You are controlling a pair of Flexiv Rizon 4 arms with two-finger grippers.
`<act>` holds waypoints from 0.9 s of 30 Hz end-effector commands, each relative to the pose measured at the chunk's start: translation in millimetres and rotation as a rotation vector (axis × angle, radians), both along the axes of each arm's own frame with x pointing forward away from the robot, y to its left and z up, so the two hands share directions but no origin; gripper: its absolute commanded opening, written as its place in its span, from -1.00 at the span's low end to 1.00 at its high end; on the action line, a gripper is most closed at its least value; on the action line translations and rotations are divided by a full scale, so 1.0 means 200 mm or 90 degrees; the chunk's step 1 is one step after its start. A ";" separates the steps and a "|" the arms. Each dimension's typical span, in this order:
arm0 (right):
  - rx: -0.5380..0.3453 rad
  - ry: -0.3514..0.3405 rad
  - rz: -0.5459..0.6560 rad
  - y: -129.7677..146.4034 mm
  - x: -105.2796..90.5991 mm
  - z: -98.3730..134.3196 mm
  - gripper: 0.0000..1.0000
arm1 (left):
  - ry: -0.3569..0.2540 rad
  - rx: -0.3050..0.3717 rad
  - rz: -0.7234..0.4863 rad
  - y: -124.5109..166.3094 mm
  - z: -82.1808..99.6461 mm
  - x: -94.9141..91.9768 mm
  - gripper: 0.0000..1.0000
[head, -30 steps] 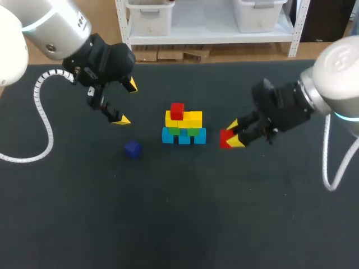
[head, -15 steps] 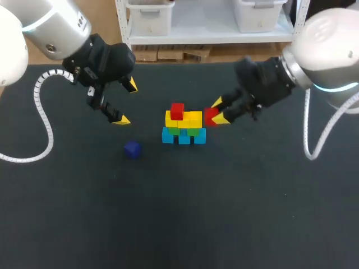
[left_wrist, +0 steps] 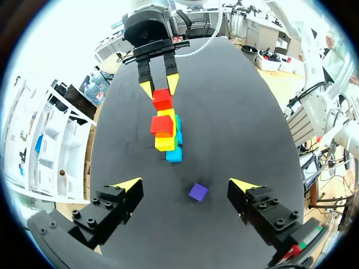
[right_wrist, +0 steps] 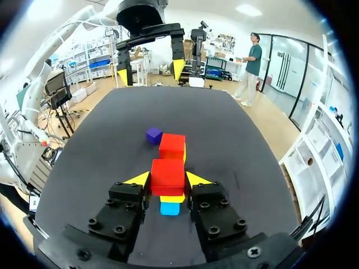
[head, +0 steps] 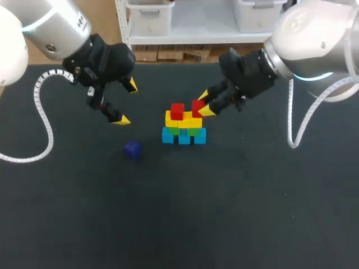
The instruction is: Place the blue cubes, place green cubes on the blue cubes, place the yellow cubes on the green cubes, then place the red cubes on the yellow cubes, and place purple cube on the red cubes.
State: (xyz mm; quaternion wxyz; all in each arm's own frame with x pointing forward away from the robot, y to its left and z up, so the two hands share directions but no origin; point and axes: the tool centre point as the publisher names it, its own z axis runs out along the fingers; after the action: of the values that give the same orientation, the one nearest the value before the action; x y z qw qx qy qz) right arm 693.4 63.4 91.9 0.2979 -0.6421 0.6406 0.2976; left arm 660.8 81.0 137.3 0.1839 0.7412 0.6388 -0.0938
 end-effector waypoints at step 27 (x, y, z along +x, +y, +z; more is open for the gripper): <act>0.004 0.008 0.014 0.11 0.04 -0.02 -1.00 | -0.001 -0.003 -0.002 0.01 0.00 0.00 1.00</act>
State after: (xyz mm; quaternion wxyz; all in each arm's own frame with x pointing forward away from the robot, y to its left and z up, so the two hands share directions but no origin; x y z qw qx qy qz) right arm 699.8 84.5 89.0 0.2933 -0.6465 0.6347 0.3054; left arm 660.8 81.1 137.3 0.1839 0.7412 0.6388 -0.0938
